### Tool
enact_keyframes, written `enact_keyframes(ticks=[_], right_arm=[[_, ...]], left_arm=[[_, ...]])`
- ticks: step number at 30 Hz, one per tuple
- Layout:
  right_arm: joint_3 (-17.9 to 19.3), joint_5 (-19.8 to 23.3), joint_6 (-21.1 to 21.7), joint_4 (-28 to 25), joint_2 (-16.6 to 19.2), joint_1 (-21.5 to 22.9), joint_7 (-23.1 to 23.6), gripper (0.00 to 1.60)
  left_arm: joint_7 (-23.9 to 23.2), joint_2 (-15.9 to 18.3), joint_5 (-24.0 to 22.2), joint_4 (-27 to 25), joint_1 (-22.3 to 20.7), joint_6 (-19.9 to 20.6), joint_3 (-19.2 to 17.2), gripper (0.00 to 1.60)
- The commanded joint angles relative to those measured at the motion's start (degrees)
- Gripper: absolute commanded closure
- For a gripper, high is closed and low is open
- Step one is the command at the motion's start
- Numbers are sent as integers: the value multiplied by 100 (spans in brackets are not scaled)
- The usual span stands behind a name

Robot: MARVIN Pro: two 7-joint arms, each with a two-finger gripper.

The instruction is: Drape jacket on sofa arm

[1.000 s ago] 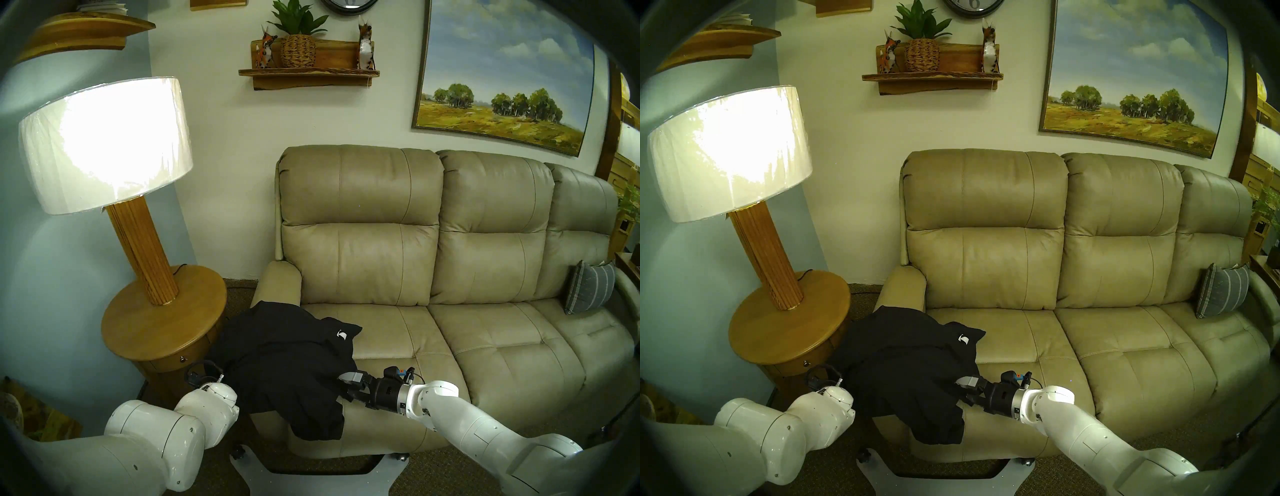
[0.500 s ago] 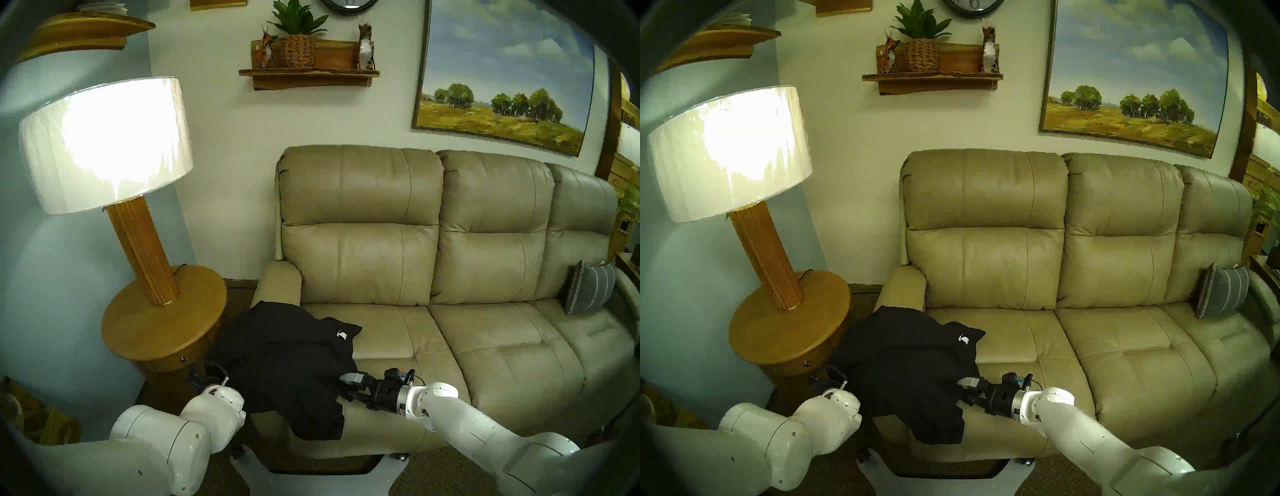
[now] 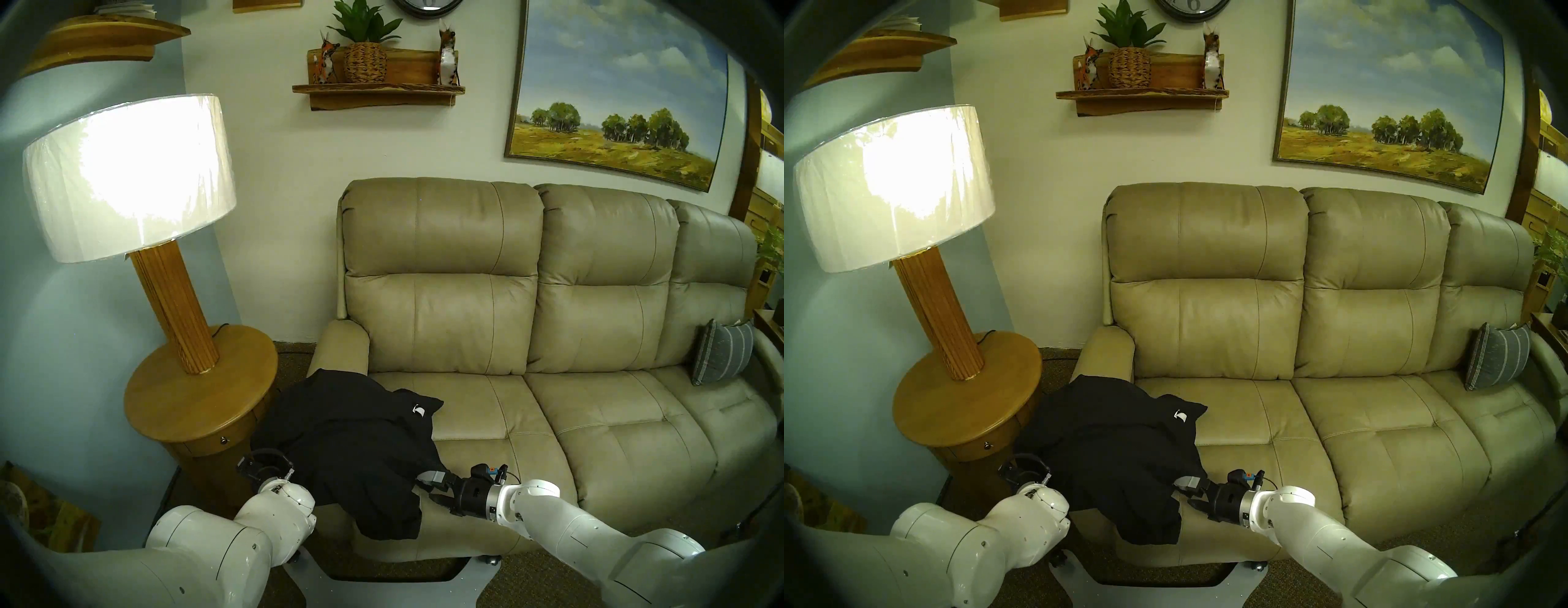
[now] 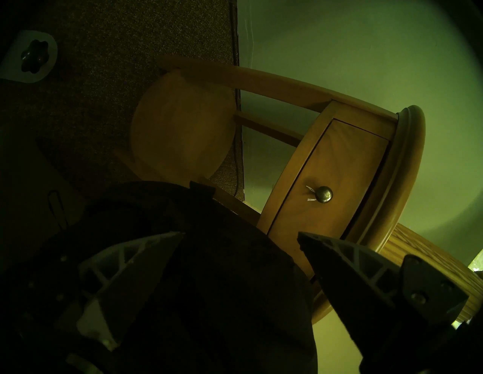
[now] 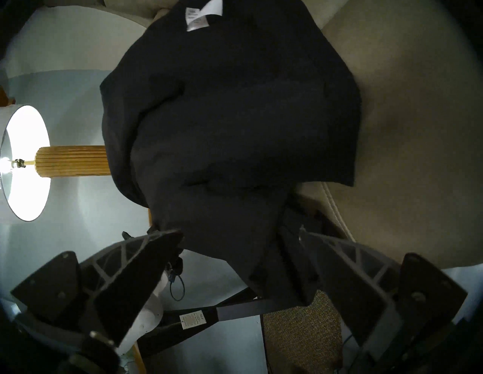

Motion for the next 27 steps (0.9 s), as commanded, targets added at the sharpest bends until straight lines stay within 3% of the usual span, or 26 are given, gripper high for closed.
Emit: enact_keyframes(ticks=[1, 12, 23, 27], right_arm=[[29, 14, -30, 10, -133, 179, 56, 0], [113, 6, -64, 44, -196, 206, 48, 0], [193, 25, -89, 154, -235, 204, 27, 0], [230, 42, -82, 219, -249, 213, 35, 0]], left_arm=[[-573, -294, 132, -225, 58, 129, 123, 0], [-1453, -966, 374, -259, 303, -46, 419, 0], [-2188, -985, 296, 96, 524, -157, 373, 0], [-2229, -953, 283, 69, 660, 0, 341, 0]])
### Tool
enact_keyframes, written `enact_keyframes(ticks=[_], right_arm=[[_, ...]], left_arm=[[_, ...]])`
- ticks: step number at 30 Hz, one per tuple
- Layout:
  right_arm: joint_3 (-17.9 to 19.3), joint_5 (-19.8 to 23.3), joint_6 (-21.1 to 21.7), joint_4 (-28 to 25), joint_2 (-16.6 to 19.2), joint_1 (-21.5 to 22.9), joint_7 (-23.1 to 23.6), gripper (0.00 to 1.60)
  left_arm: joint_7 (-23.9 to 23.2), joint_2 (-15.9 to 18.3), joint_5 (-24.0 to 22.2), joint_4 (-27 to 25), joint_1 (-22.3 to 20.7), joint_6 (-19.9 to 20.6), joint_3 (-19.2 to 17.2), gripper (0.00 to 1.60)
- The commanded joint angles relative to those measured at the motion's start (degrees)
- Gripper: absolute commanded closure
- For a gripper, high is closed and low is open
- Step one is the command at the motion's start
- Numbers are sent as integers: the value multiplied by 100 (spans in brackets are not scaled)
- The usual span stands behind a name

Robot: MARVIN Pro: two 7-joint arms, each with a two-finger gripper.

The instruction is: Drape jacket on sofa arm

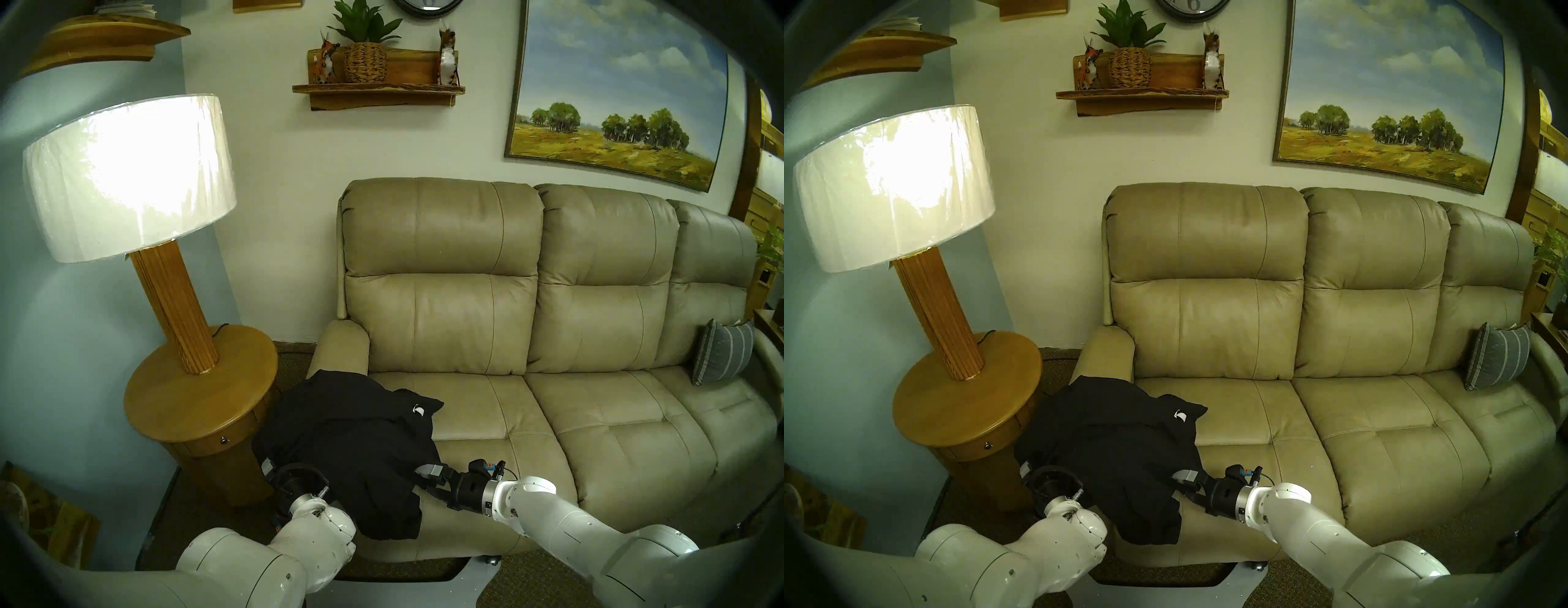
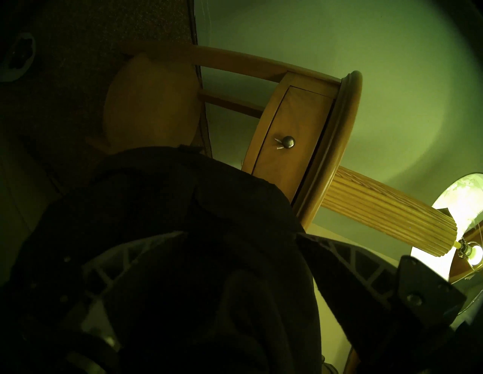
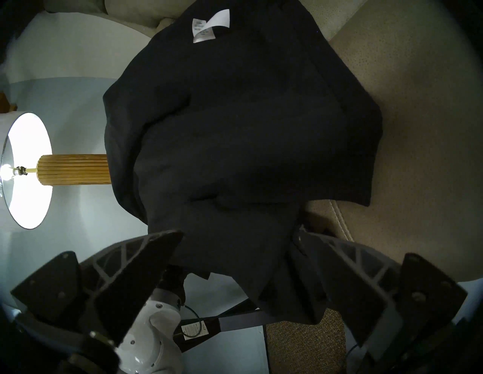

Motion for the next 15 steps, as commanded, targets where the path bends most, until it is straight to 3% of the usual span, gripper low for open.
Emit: enact_keyframes(ticks=[1, 15], right_arm=[[39, 48, 19, 51, -62, 79, 30, 0], [70, 49, 11, 342, -156, 5, 67, 0]], left_arm=[[-221, -133, -61, -29, 190, 169, -58, 0], [-604, -161, -74, -123, 326, 506, -100, 0]])
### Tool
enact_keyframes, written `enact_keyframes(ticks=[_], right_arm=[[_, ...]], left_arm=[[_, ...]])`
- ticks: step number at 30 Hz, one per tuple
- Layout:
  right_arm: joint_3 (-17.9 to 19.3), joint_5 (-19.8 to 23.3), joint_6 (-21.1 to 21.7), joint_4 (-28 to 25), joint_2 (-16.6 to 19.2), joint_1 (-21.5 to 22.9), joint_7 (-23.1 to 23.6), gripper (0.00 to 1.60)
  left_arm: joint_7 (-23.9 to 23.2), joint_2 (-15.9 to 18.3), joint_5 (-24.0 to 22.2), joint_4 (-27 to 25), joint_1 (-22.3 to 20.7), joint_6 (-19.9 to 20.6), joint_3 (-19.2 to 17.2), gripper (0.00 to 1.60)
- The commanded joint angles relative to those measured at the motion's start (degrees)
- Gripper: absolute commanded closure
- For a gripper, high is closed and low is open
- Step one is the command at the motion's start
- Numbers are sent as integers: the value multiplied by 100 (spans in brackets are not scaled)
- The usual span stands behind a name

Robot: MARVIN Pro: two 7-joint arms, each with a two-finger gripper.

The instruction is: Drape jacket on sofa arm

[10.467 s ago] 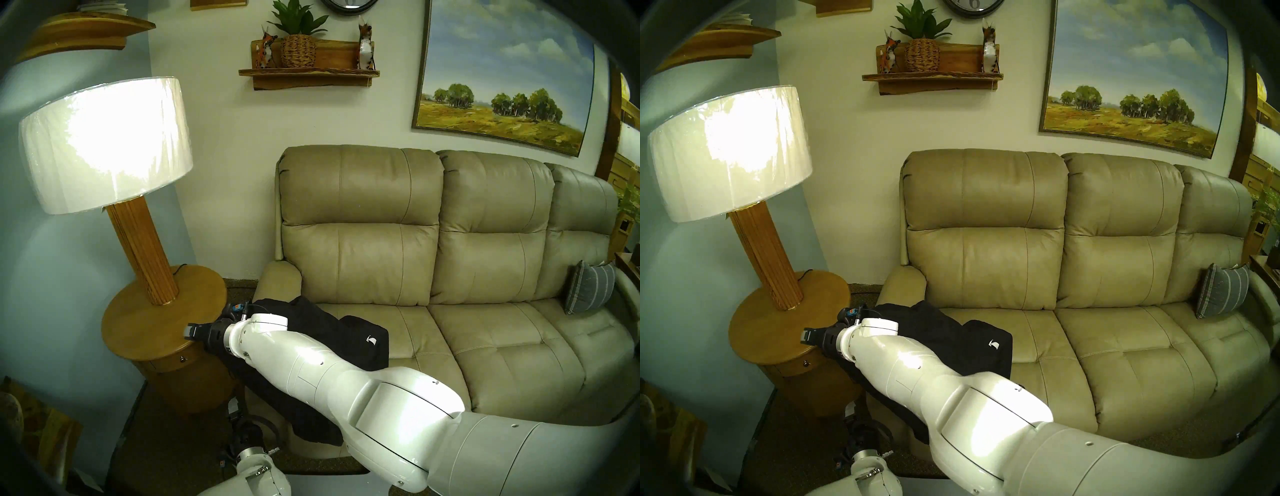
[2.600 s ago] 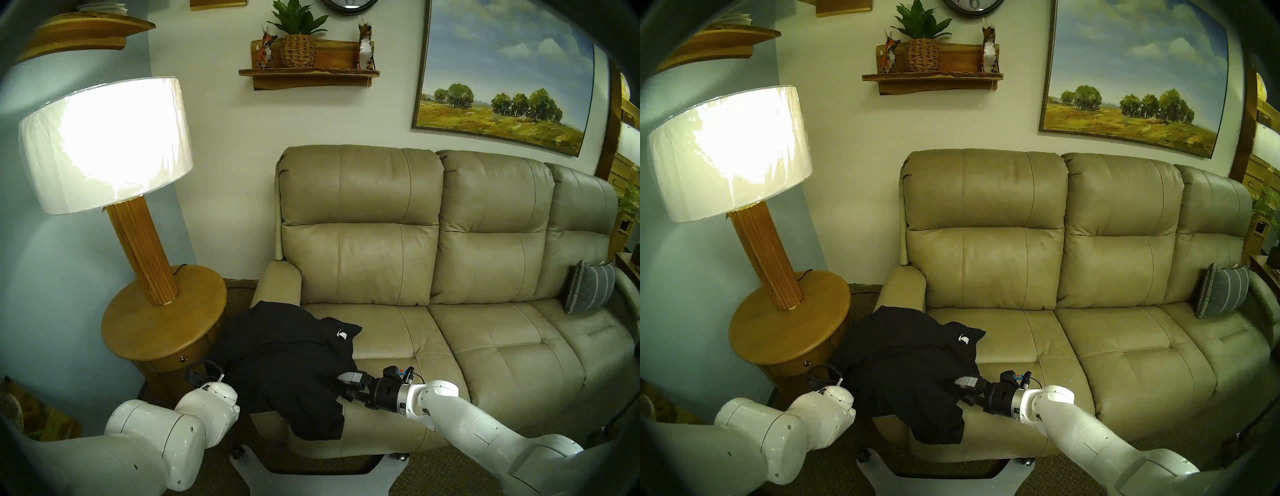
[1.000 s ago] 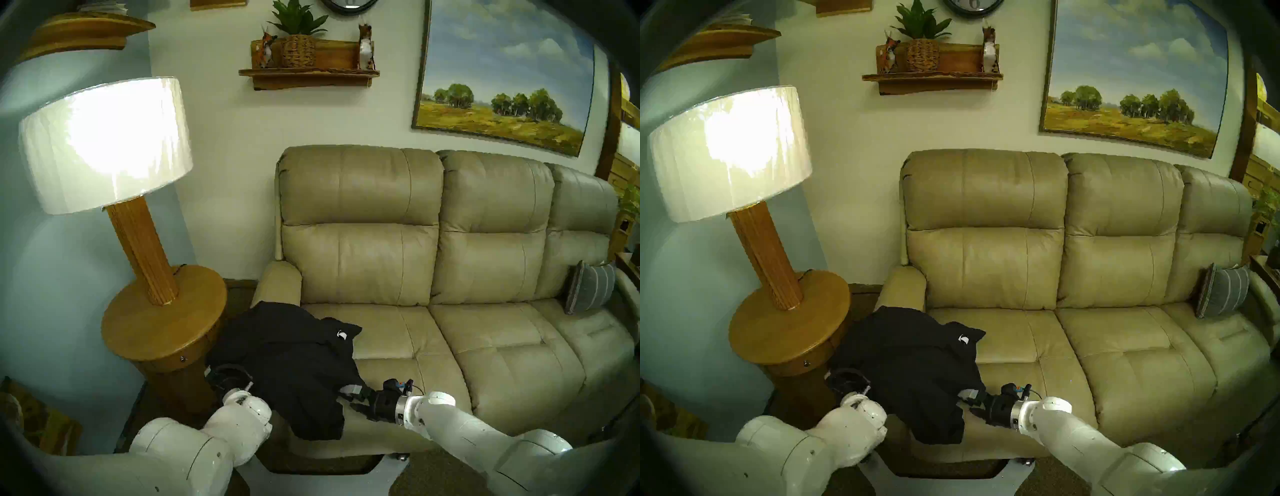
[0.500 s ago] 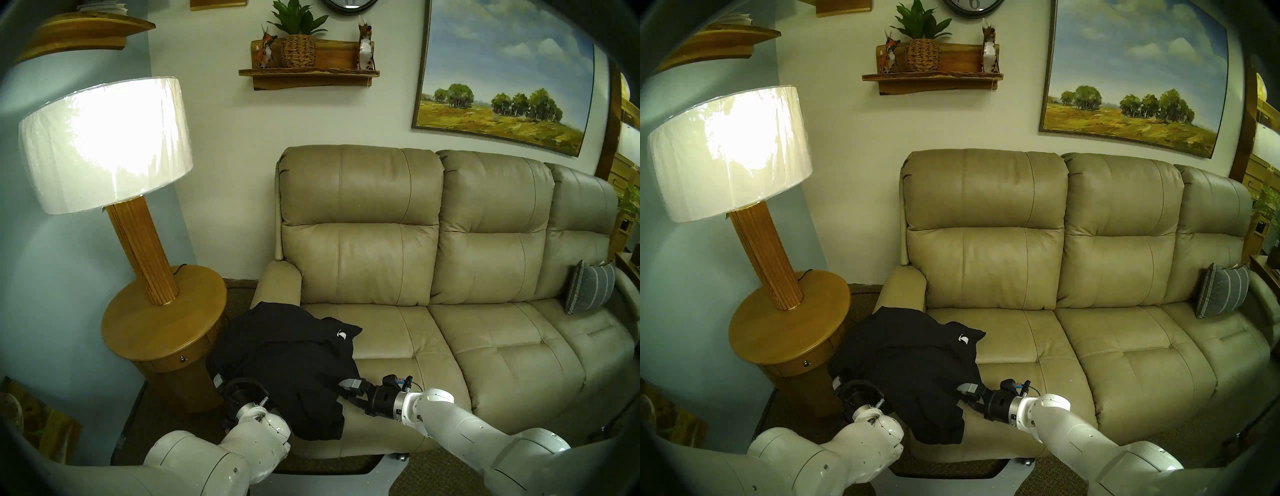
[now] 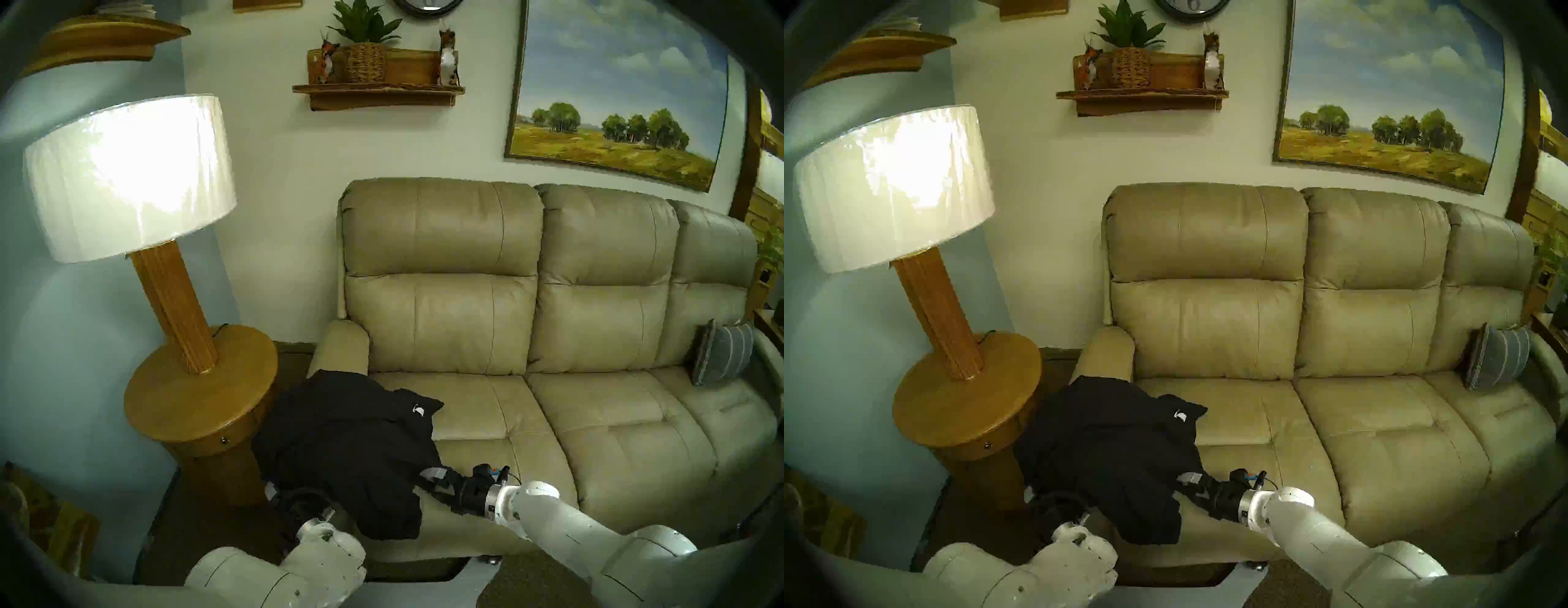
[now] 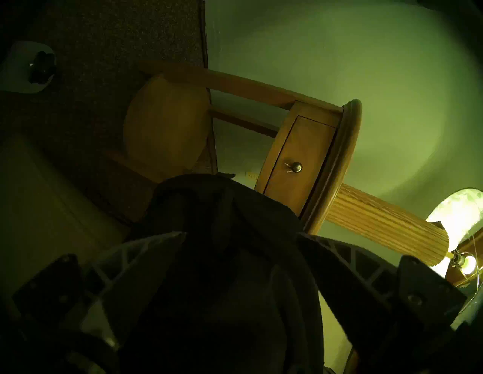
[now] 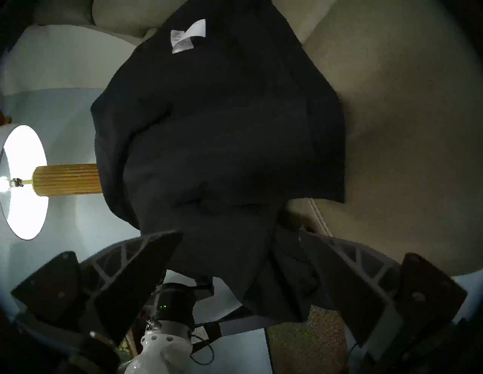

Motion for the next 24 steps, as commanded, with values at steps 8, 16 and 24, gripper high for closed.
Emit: enact_keyframes(ticks=[8, 16, 24], right_arm=[[43, 30, -6, 190, -96, 61, 35, 0], [73, 16, -12, 291, -178, 122, -3, 0], [78, 9, 0, 295, -256, 123, 10, 0]], left_arm=[[-457, -52, 43, -81, -14, 263, 31, 0], [-605, -38, 69, 109, 16, 248, 30, 0], [-717, -112, 226, 162, -120, 335, 148, 0]])
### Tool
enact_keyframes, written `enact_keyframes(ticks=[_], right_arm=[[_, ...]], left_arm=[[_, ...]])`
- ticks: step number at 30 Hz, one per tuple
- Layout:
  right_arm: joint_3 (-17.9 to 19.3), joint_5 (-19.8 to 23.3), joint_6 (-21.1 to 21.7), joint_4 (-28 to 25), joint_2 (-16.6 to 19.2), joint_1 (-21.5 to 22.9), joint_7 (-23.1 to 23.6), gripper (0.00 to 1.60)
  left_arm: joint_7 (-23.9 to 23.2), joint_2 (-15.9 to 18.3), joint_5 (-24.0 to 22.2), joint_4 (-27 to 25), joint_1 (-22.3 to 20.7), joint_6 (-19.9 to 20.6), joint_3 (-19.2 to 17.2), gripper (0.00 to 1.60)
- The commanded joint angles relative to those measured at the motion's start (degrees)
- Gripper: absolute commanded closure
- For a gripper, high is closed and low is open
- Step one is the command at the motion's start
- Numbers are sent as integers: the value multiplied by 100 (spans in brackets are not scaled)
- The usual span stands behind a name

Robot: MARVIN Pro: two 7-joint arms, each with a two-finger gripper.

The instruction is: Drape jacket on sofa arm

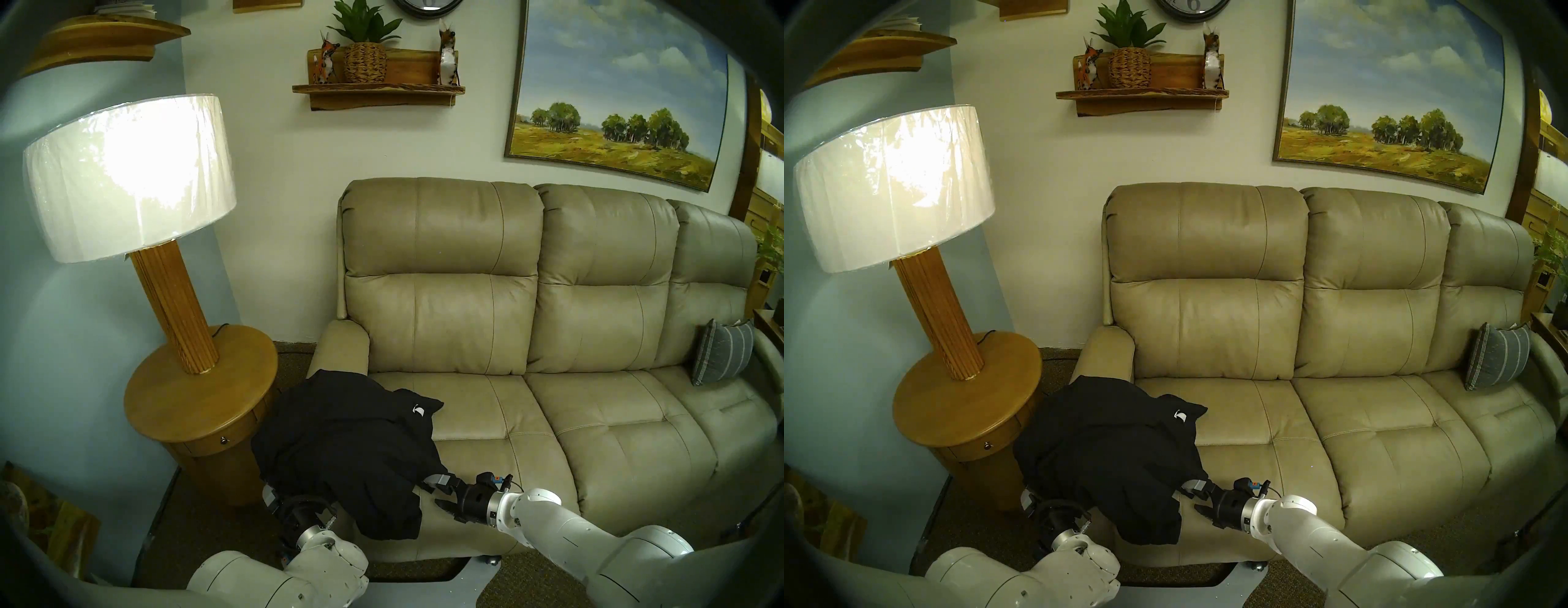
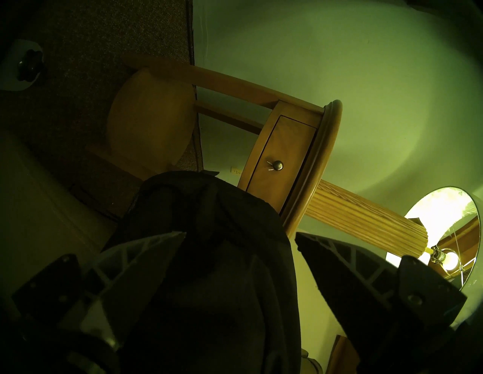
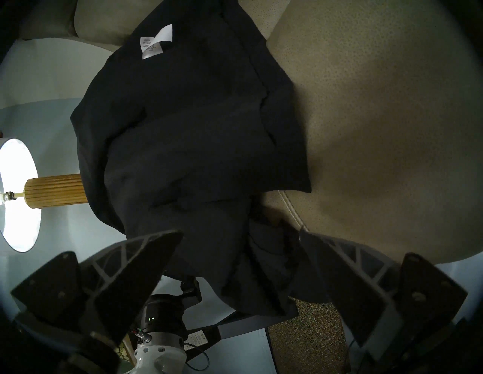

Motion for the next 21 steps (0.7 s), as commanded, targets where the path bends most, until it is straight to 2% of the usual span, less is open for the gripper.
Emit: enact_keyframes(ticks=[1, 17, 21], right_arm=[[-11, 2, 4, -58, -125, 81, 27, 0], [12, 4, -1, 51, -206, 37, -6, 0], [15, -1, -5, 66, -234, 51, -13, 0]], left_arm=[[-186, -66, 130, -53, -161, 98, 102, 0], [-386, -55, 470, -53, -172, 248, 411, 0], [-646, -138, 604, -53, -320, 282, 537, 0]])
